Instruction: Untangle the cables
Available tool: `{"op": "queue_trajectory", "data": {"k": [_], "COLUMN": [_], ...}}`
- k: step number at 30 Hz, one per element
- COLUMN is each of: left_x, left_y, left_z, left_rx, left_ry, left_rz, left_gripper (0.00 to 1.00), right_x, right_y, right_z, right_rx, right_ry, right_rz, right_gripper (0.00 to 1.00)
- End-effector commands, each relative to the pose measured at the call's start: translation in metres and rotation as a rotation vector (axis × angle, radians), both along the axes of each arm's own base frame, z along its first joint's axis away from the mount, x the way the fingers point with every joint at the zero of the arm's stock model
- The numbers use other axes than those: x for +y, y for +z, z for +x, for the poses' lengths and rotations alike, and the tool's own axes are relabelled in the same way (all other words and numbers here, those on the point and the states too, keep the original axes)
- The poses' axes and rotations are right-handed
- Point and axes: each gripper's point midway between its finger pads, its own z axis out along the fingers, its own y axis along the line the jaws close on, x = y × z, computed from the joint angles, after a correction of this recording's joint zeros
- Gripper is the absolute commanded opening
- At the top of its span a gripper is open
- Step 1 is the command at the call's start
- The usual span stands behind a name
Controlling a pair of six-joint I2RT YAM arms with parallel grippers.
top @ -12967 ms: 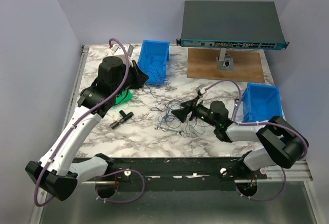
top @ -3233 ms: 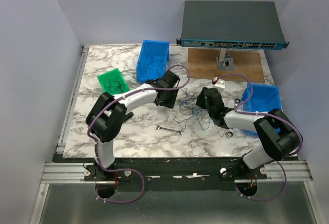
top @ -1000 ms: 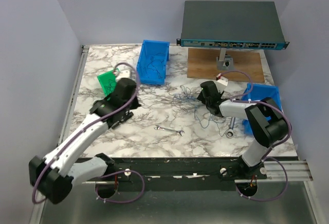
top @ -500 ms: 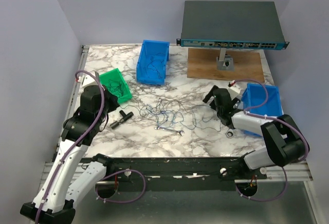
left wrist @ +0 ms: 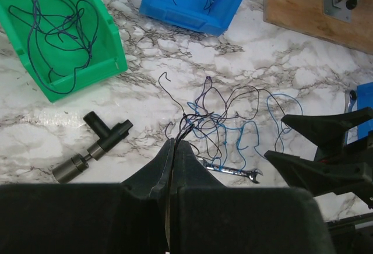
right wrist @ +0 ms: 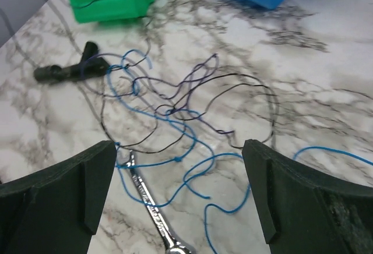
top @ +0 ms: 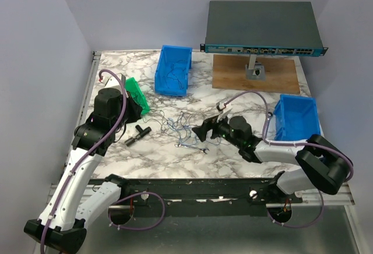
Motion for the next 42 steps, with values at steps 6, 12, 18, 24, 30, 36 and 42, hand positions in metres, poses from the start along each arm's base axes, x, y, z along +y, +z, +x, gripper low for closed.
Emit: {"op": "queue_trajectory", "data": {"k": [6,12,18,24,30,36,42], "left_x": [-0.02,-0.024,-0.024,-0.02,0.008,0.045,0.051], "left_y": [0.015,0.015,0.024,0.055,0.105,0.129,0.143], "left_z": [-0.007,-0.008,-0.014,-0.02,-0.028,-0.03,-0.028], "left_rx": [-0.025,-0.018,-0.024,-0.07,-0.175,-0.223,-0.257], "left_ry": [-0.13,-0.154,-0.169,-0.175,-0.054,0.125,0.181], "left_rz": [-0.042,-0.053,-0.048,-0.041,0.001,0.062,0.026], "left_gripper": [0.0,0.0,0.0,0.0,0.0,0.0,0.0], "right_x": [0.074,0.106,0.125,0.111,0.034,-0.07,-0.139], "right_y": [0.001,-0.008,-0.034,-0.091,-0.116,-0.123,-0.107], "right_z": [-0.038,-0.026,0.015,0.036,0.037,0.029,0.024], "right_rx": [-0.079,-0.057,0.034,0.129,0.2,0.365,0.397], "right_ry": [0.324,0.23,0.009,-0.197,-0.493,-0.671,-0.84], "right_rz": [-0.04,-0.074,-0.11,-0.19,-0.287,-0.174,-0.122], "right_gripper": [0.96,0.93,0.94,0.9,0.71,0.66,0.63]}}
